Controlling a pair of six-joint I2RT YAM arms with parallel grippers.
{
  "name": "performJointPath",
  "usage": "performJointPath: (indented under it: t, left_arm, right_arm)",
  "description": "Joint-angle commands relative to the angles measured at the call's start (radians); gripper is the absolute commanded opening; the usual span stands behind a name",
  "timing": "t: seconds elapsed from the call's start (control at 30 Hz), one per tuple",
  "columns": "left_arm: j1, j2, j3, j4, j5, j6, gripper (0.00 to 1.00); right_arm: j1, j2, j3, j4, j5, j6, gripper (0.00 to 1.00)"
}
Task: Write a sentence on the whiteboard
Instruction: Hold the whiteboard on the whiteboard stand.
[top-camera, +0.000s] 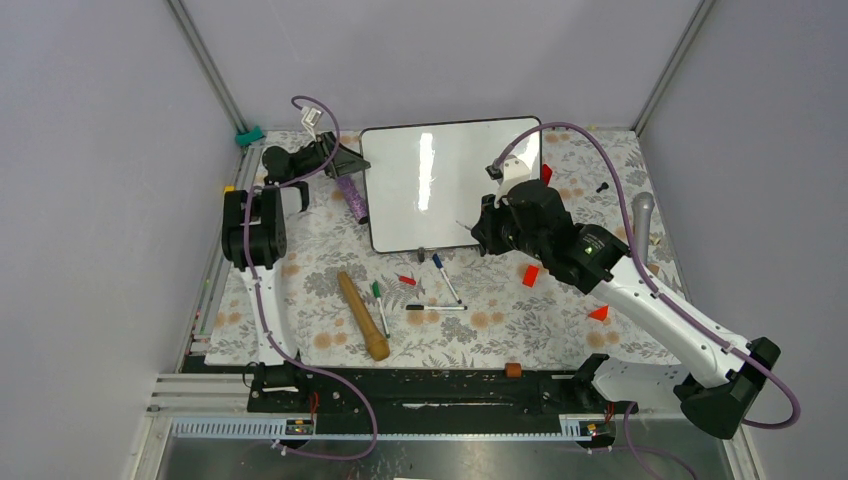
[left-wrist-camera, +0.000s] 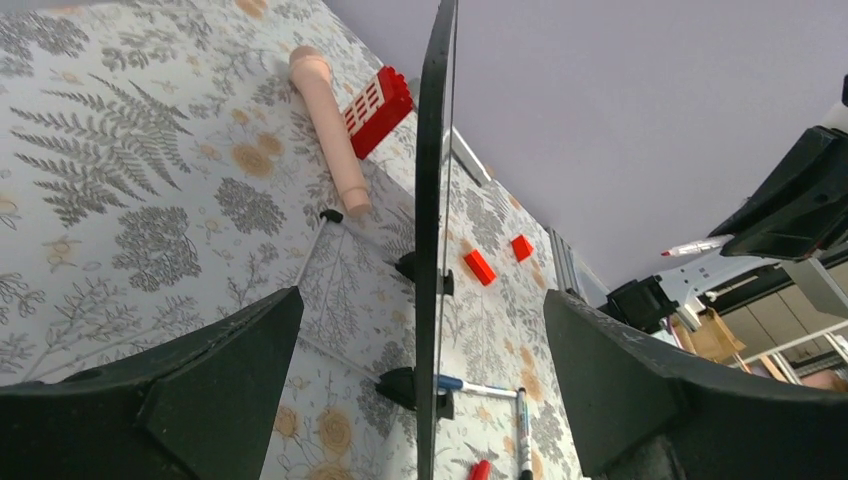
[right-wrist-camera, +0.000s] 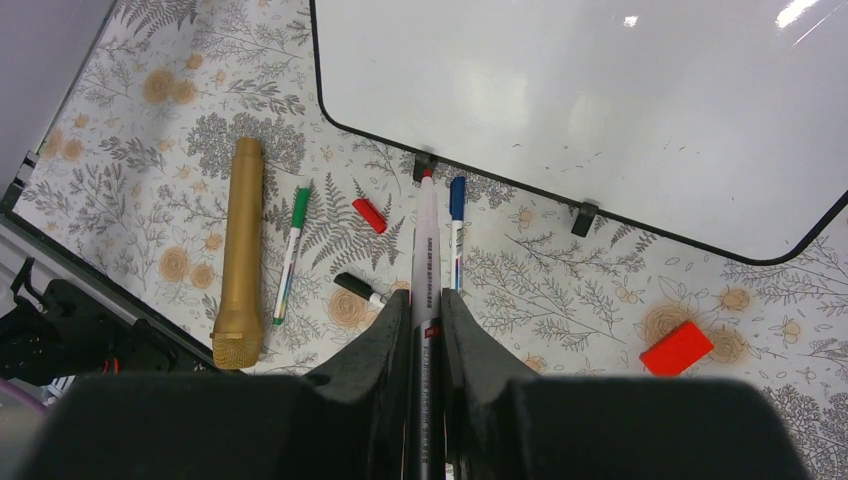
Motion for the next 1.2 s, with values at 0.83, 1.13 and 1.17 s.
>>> performJointPath:
  t: [0.83, 1.13, 1.17]
  left_arm:
    - [-0.074, 0.043, -0.025, 0.057, -0.039, 0.135, 0.91]
    - [-0.061, 0.103, 0.017, 0.06, -0.058, 0.045, 0.89]
    - [-0.06, 0.109, 0.022, 0.062, -0.058, 0.035, 0.89]
  right_arm:
    - [-0.006, -0.029, -0.026, 0.063, 0.004, -0.015, 0.0]
    - [-0.005, -0.039, -0.032, 0.067, -0.006, -0.009, 0.0]
    - [-0.006, -0.04, -0.032, 0.069, -0.006, -0.009, 0.0]
